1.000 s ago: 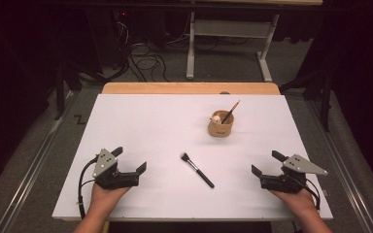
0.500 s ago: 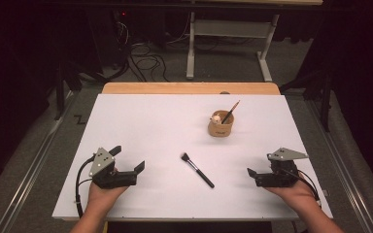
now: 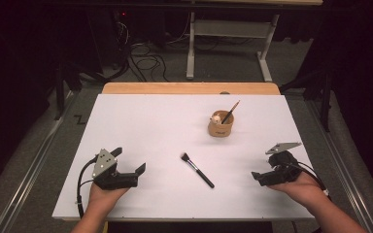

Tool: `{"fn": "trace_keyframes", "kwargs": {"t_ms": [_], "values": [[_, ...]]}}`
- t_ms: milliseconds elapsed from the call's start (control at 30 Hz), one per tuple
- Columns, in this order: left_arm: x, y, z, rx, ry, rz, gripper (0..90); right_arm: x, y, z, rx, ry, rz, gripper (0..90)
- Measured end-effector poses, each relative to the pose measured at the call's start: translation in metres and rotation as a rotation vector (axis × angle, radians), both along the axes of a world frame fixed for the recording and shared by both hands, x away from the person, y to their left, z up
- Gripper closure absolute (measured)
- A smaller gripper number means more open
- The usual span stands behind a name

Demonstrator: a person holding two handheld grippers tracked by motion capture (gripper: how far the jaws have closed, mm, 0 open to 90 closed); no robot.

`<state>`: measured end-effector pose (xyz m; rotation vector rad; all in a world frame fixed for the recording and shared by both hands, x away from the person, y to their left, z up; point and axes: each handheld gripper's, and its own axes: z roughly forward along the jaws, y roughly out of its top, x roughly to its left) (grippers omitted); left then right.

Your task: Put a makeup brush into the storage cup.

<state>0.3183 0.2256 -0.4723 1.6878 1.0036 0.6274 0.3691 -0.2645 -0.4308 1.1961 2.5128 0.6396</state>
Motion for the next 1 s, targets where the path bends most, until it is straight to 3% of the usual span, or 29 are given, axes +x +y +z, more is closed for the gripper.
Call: {"fn": "trace_keyframes", "kwargs": {"t_ms": [200,533,733,867,1000], "values": [[-0.001,-0.002,0.000,0.002,0.004,-0.012,0.3,0.002,0.008,0.003,-0.095,0.065,0.035,13.1],[0.000,-0.003,0.000,0.006,0.009,-0.030,0.3,0.013,0.024,0.011,-0.211,0.193,0.091,18.8],[-0.001,-0.003,0.000,0.001,0.008,-0.041,0.3,0.019,0.035,0.012,-0.221,0.264,0.125,26.1],[-0.001,-0.002,0.000,-0.005,0.013,-0.047,0.3,0.023,0.041,0.014,-0.199,0.284,0.127,28.9],[-0.001,-0.001,0.000,-0.015,0.010,-0.040,0.3,0.025,0.050,0.018,-0.188,0.272,0.147,31.3]]}}
